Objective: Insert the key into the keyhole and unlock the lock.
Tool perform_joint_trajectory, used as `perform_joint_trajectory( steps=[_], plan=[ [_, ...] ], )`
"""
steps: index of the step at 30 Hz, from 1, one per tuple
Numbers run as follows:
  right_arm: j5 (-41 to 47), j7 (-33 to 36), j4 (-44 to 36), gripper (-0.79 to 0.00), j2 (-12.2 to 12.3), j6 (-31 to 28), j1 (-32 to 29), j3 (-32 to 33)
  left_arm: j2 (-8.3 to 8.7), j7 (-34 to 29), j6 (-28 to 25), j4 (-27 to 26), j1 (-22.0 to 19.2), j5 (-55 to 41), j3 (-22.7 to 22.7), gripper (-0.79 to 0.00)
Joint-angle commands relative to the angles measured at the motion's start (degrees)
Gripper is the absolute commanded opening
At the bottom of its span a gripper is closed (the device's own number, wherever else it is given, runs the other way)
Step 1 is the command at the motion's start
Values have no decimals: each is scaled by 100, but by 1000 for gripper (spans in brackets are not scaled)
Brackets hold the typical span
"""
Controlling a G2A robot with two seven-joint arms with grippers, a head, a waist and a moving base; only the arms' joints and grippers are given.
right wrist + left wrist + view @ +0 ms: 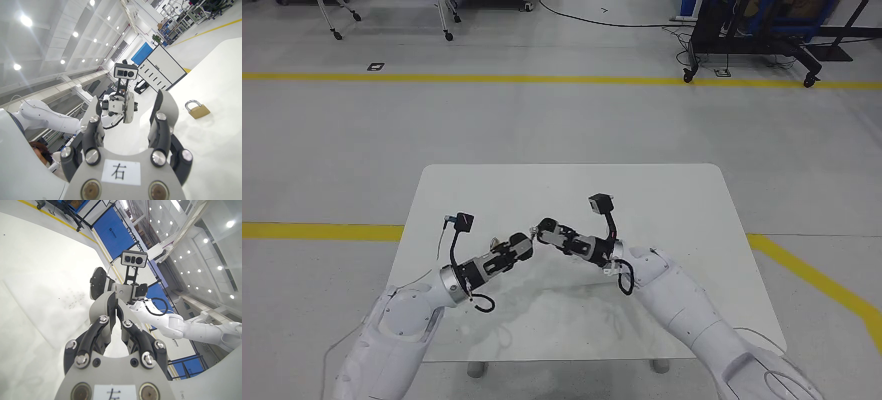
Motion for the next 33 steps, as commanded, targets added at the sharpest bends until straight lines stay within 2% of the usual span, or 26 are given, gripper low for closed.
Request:
perform_joint_trajectory(
  steps=[1,9,11,13,16,19,21,24,27,31,33],
  plan=[
    [0,1,1,0,0,0,1,-4,1,54,-42,-3,17,-43,-16,-785],
    [0,1,1,0,0,0,1,-4,0,75,-31,-7,18,-35,-18,-785],
    [-44,2,-9,0,3,25,2,-3,8,218,10,-52,26,216,-65,-785],
    [-579,16,-68,0,53,40,56,67,18,241,10,-92,69,267,-100,-785],
    [-1432,635,-237,0,195,0,201,132,49,-97,56,-93,67,164,-138,-785],
    [-1210,1053,-642,0,371,0,12,339,90,-862,223,-33,-23,-94,-84,-785],
    [-1280,1054,-767,0,502,0,-44,413,123,-1421,328,20,-147,-253,-72,-785],
    [-1238,1068,-967,-265,660,14,-113,342,160,-2024,341,87,-236,-527,-52,-785],
    [-931,1125,-1055,-416,793,71,-119,181,192,-2351,310,120,-283,-597,-47,-785],
    [-562,1239,-1032,-529,895,185,2,-161,208,-2373,308,123,-298,-509,25,-785],
    [-353,1255,-990,-557,924,201,86,-343,214,-2394,314,118,-308,-464,81,-785]
  ],
)
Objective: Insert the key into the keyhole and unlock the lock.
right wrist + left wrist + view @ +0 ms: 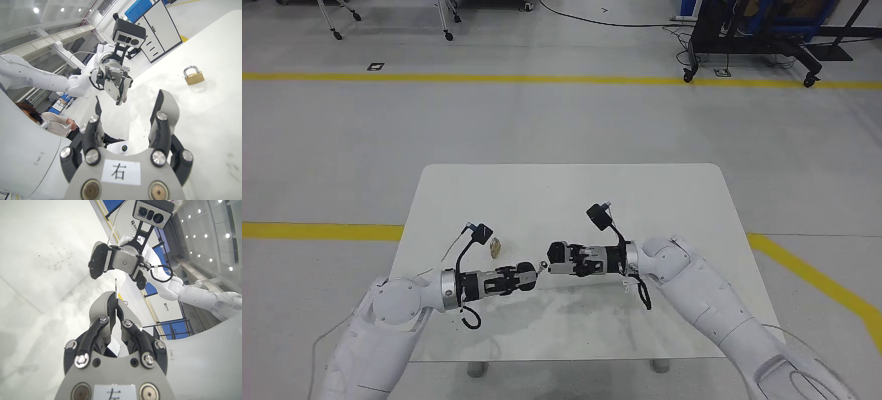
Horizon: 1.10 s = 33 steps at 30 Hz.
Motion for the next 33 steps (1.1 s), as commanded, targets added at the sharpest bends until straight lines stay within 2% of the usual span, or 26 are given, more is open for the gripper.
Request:
perform_joint_trajectory(
  steps=[1,2,6,9,14,17,33],
  plan=[
    [210,1,35,-570,21,1,71,-166,6,0,1,-6,-14,57,34,-785],
    [320,4,52,-594,34,4,117,-263,9,20,1,-6,-15,70,46,-785],
    [567,-5,158,-613,95,-5,311,-621,25,43,-10,-19,-17,91,82,-785],
    [692,-16,259,-693,134,-16,452,-829,39,63,-28,-36,-13,91,95,-785],
    [871,-86,328,-717,187,-86,621,-1159,60,132,-67,-50,2,104,108,-785],
    [974,-137,343,-785,210,-138,705,-1358,74,142,-81,-59,4,112,118,-785],
    [1621,-200,261,-785,400,-200,980,-2082,143,319,-110,-67,2,156,123,-785]
  ],
)
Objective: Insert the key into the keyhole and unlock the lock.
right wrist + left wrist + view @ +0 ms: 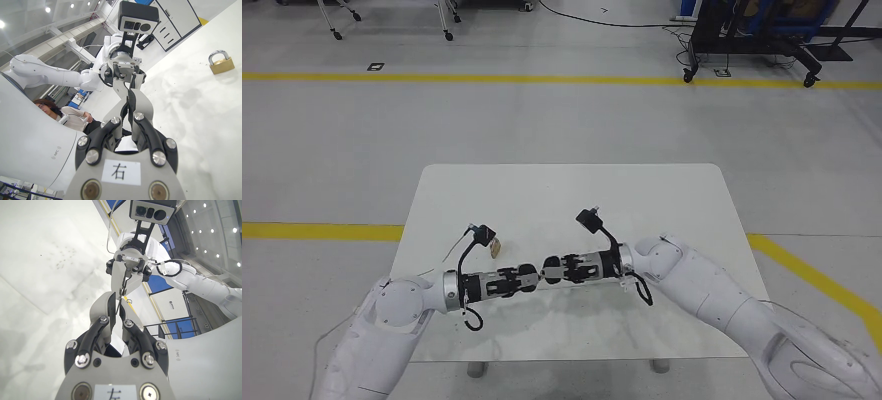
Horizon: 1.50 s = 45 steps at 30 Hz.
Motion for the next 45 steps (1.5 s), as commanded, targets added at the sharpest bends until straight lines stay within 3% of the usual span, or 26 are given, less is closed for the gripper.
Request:
perform_joint_trajectory(
  steps=[1,12,13,14,15,16,17,26,33,36,39,41,43,45],
  plan=[
    [33,-1,21,-785,23,0,10,-33,7,46,-13,-4,7,-9,-10,-785],
    [263,-1,-9,-785,96,0,-10,-110,43,272,-74,-29,54,-9,-21,-785],
    [324,-1,-20,-785,106,0,-28,-71,46,293,-71,-31,55,-2,-25,-570],
    [380,-1,-24,-785,118,0,-47,-24,50,312,-70,-32,57,0,-30,-434],
    [440,-1,-24,-785,134,0,-71,35,54,334,-78,-38,59,-7,-43,-225],
    [550,-1,-38,-785,151,0,-116,118,58,374,-95,-41,67,-38,-65,-74],
    [617,-1,-54,-785,173,0,-160,201,63,419,-121,-47,75,-66,-100,0],
    [1144,-1,-302,-785,500,0,-981,1669,108,1058,-250,-119,356,-1189,-736,0],
    [1144,-1,-302,-785,500,0,-981,1669,110,1089,-236,-167,348,-1048,-730,0],
    [1144,-1,-302,-785,500,0,-981,1669,143,1672,-450,-318,355,584,-945,0],
    [1144,-1,-302,-785,500,0,-981,1669,175,2433,-303,-571,452,3253,-1066,0],
    [1144,-1,-302,-785,500,0,-981,1669,168,2762,-77,-695,539,4537,-855,0],
    [1144,-1,-302,-785,500,0,-981,1669,159,2909,8,-683,536,5177,-671,0],
    [1144,-1,-302,-785,500,0,-981,1669,145,2952,183,-602,459,5697,-490,-188]
  ],
)
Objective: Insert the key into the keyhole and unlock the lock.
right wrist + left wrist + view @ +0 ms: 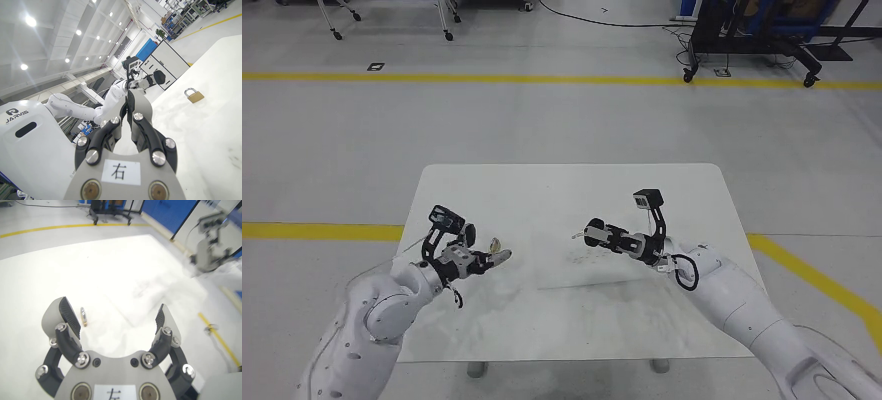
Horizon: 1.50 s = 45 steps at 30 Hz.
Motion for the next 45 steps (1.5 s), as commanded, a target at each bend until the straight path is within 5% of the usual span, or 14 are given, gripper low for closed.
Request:
perform_joint_trajectory(
  steps=[1,5,13,34,37,40,45],
  plan=[
    [0,0,0,-785,0,0,0,0,-20,38,229,107,-101,685,186,-262],
    [0,0,0,-785,0,0,0,0,-95,64,575,467,-430,1068,610,-413],
    [0,0,0,-785,0,0,0,0,-175,-58,739,912,-820,1274,983,-480],
    [0,0,0,-785,0,0,0,0,-266,-358,1201,1096,-1002,1719,1253,-548],
    [0,0,0,-785,0,0,0,0,-281,-382,1236,1123,-1028,1729,1284,-591],
    [0,0,0,-785,0,0,0,0,-296,-386,1252,1160,-1059,1734,1316,-785],
    [0,0,0,-785,0,0,0,0,-326,-352,1306,1231,-1097,1795,1397,-785]
  ],
)
